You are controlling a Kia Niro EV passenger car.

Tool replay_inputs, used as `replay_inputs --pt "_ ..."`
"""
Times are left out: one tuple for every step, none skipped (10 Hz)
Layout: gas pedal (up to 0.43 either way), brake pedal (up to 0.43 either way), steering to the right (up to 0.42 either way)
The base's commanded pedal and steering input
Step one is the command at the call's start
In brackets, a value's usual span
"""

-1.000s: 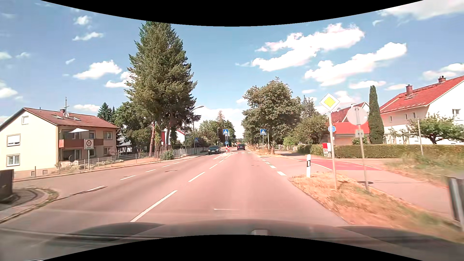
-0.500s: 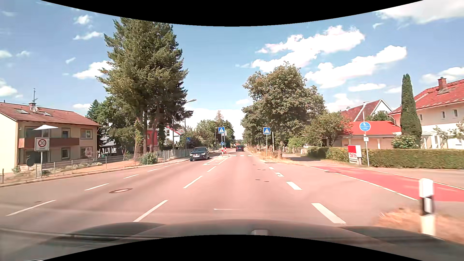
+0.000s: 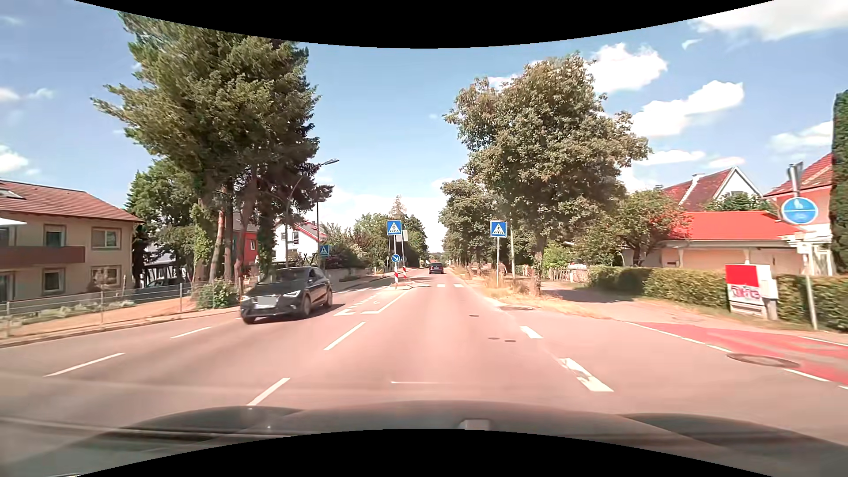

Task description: Follow the waypoints while adhering to traffic rules and regulations

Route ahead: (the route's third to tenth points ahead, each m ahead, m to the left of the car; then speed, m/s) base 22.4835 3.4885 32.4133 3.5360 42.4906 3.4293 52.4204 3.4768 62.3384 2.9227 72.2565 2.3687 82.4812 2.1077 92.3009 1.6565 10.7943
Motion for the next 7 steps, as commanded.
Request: replay_inputs --pt "0.087 0.000 -0.001" --pt "0.087 0.000 -0.002" --pt "0.098 0.000 -0.002" --pt "0.098 0.000 -0.003" --pt "0.098 0.000 -0.003" --pt "0.098 0.000 -0.003" --pt "0.098 0.000 -0.004"
